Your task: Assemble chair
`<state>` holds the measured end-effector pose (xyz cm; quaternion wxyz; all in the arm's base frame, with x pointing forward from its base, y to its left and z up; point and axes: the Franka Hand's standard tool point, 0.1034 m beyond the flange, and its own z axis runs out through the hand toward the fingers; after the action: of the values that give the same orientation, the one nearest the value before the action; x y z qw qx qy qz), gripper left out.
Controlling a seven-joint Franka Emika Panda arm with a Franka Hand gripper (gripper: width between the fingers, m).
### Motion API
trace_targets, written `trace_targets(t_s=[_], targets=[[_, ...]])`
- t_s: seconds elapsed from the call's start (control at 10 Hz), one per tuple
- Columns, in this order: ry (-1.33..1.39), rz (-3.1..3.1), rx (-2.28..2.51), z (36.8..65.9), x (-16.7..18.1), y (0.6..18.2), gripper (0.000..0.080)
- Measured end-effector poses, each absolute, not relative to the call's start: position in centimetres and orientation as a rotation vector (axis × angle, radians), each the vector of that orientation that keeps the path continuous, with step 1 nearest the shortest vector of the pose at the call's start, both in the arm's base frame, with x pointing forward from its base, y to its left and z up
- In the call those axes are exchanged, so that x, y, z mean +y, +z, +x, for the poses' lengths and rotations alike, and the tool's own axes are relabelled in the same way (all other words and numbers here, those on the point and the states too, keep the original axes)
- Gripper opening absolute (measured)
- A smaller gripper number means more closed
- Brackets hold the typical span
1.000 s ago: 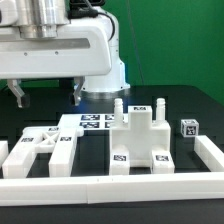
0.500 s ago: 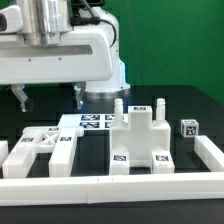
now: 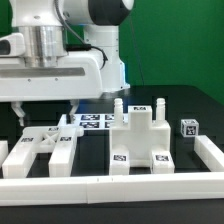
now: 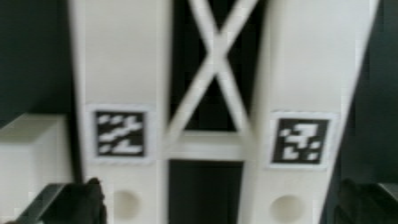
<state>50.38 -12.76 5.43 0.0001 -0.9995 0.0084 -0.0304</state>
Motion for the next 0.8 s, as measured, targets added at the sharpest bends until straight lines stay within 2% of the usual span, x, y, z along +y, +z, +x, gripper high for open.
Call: trace_targets(t_s=[0.1,0.3,0.5,0.8], targets=[[-0.057,-3.129,0.083,50.2,-11.2,4.5,0.0649],[-0.057,-3.134,0.097,50.7,-9.3,3.9,0.0649],[-0.042,-3.14,0.082,50.5,-8.9,3.0,0.0649],[-0.052,-3.142,0.076,51.4,-9.0,3.0,0.0649]])
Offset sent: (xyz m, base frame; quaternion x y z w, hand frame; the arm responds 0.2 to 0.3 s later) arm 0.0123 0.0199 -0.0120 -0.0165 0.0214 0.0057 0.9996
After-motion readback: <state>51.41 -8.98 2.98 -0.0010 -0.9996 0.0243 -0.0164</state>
